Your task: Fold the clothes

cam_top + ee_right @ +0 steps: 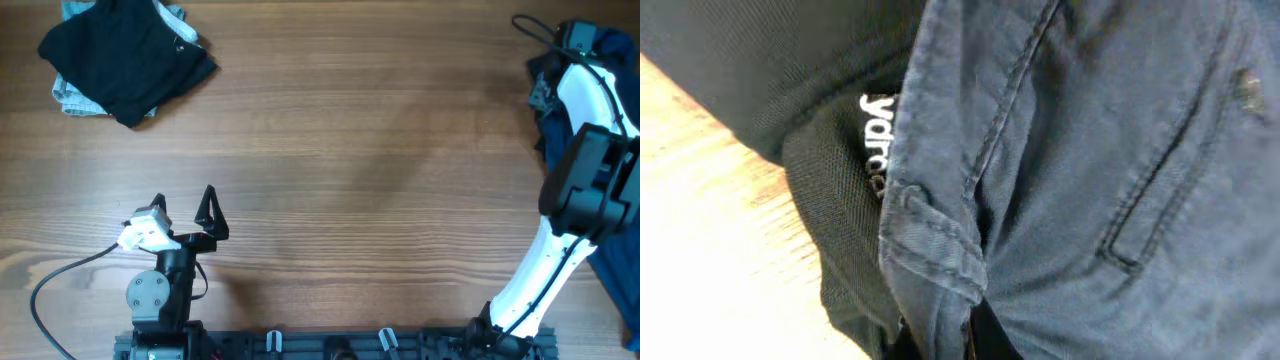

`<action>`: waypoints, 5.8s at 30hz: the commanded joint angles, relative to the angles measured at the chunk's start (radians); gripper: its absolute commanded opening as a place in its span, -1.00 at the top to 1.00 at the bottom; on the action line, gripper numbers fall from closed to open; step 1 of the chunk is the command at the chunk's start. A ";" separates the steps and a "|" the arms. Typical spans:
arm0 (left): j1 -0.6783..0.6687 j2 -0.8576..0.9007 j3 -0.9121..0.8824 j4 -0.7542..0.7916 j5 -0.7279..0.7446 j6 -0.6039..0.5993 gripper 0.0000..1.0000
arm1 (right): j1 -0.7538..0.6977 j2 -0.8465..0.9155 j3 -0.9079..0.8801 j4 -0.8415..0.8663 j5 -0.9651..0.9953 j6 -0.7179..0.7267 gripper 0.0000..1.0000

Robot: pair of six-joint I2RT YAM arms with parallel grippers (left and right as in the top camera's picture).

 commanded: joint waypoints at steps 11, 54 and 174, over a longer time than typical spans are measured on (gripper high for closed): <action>-0.005 -0.007 -0.005 -0.003 -0.010 0.009 -1.00 | 0.074 -0.325 0.023 -0.013 -0.538 0.089 0.91; -0.005 -0.007 -0.005 -0.003 -0.010 0.009 -1.00 | 0.993 -0.253 0.042 0.084 -0.569 0.254 -0.75; -0.006 1.688 0.916 -0.281 0.406 0.151 -0.99 | 0.325 -0.378 -0.577 -0.313 -0.488 0.412 0.77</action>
